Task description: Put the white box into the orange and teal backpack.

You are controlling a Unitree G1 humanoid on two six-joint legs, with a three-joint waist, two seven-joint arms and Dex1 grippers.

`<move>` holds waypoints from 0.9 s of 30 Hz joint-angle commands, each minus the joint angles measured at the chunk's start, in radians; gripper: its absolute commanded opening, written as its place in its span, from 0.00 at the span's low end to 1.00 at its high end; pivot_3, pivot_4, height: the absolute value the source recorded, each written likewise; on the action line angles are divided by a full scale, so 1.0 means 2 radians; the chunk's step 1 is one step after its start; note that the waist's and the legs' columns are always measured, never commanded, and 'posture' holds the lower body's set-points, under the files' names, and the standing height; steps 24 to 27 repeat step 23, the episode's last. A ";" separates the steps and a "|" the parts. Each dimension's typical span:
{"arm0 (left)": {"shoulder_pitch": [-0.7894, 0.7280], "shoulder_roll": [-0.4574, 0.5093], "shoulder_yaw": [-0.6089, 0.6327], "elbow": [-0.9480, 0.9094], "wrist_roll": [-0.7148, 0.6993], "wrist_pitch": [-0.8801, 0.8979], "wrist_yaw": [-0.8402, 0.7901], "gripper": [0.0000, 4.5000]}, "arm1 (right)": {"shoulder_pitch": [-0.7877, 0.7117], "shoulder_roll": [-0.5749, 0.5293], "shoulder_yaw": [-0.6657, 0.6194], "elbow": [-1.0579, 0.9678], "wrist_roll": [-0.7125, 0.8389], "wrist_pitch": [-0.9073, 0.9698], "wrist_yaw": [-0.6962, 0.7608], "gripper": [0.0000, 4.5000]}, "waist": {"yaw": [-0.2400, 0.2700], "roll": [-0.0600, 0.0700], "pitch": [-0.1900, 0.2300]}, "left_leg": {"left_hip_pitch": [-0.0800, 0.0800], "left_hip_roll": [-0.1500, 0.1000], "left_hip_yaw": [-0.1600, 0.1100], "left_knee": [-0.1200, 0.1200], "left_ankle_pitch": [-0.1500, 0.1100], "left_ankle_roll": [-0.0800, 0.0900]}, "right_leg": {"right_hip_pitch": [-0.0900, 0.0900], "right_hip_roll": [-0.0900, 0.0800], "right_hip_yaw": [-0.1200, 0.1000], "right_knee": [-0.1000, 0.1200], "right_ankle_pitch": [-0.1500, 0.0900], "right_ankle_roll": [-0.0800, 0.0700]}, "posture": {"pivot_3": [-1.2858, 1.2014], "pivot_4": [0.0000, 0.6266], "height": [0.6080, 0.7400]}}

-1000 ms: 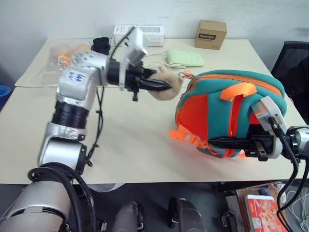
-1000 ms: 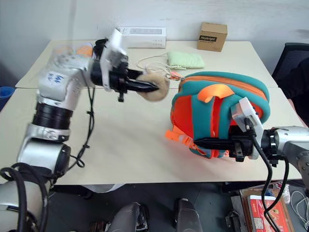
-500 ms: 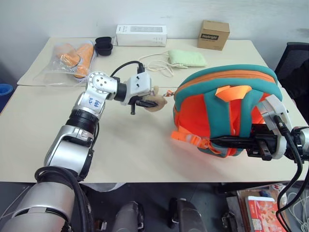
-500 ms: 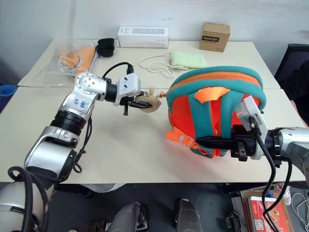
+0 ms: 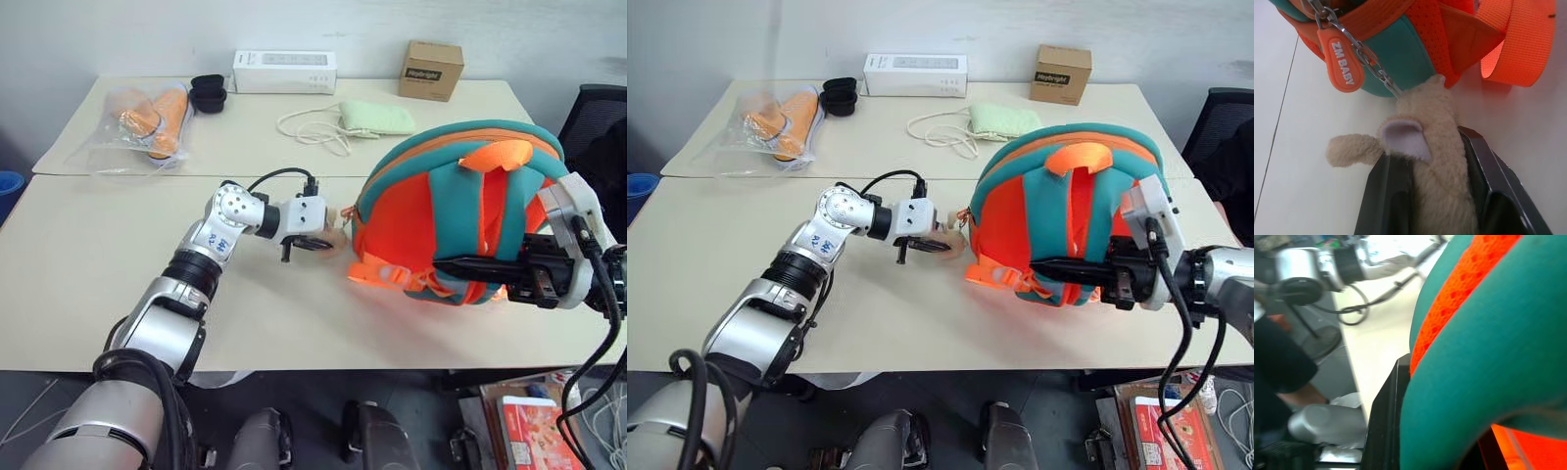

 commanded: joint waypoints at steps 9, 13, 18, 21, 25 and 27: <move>0.061 0.087 0.100 -0.173 -0.136 0.253 -0.082 0.66 | 0.035 -0.051 -0.042 0.057 -0.049 -0.010 0.059 0.48 | -0.002 0.000 0.000 | 0.000 0.000 0.000 0.000 0.000 0.000 | 0.000 0.001 0.000 0.000 0.000 0.000 | 0.52 0.24 1.00; 0.104 0.155 0.149 -0.258 -0.199 0.349 -0.109 0.92 | 0.085 -0.088 -0.103 0.094 -0.066 -0.008 0.114 0.77 | -0.001 0.000 0.000 | 0.000 0.000 0.000 0.000 0.000 0.000 | 0.000 0.001 0.000 0.000 0.000 0.000 | 0.52 0.24 1.00; 0.102 0.242 0.262 -0.326 -0.307 0.498 -0.093 1.00 | 0.152 -0.132 -0.197 0.178 -0.137 -0.044 0.186 1.00 | 0.001 0.000 0.000 | 0.000 0.000 -0.001 0.000 0.000 0.000 | 0.001 0.001 0.000 0.000 0.000 0.000 | 0.52 0.24 1.00; 0.121 0.274 0.302 -0.347 -0.316 0.502 -0.069 1.00 | 0.144 -0.150 -0.217 0.226 -0.147 -0.048 0.211 1.00 | -0.001 0.000 0.000 | 0.002 0.000 -0.002 0.000 0.000 0.000 | 0.004 0.001 0.000 -0.002 0.000 0.000 | 0.52 0.24 1.00; 0.147 0.281 0.311 -0.372 -0.314 0.484 -0.060 1.00 | 0.129 -0.152 -0.207 0.244 -0.152 -0.057 0.212 1.00 | -0.001 0.000 0.000 | 0.003 0.000 -0.002 -0.001 -0.001 -0.001 | 0.005 0.000 0.001 -0.002 0.000 0.000 | 0.52 0.24 1.00; 0.147 0.281 0.311 -0.372 -0.314 0.484 -0.060 1.00 | 0.129 -0.152 -0.207 0.244 -0.152 -0.057 0.212 1.00 | -0.001 0.000 0.000 | 0.003 0.000 -0.002 -0.001 -0.001 -0.001 | 0.005 0.000 0.001 -0.002 0.000 0.000 | 0.52 0.24 1.00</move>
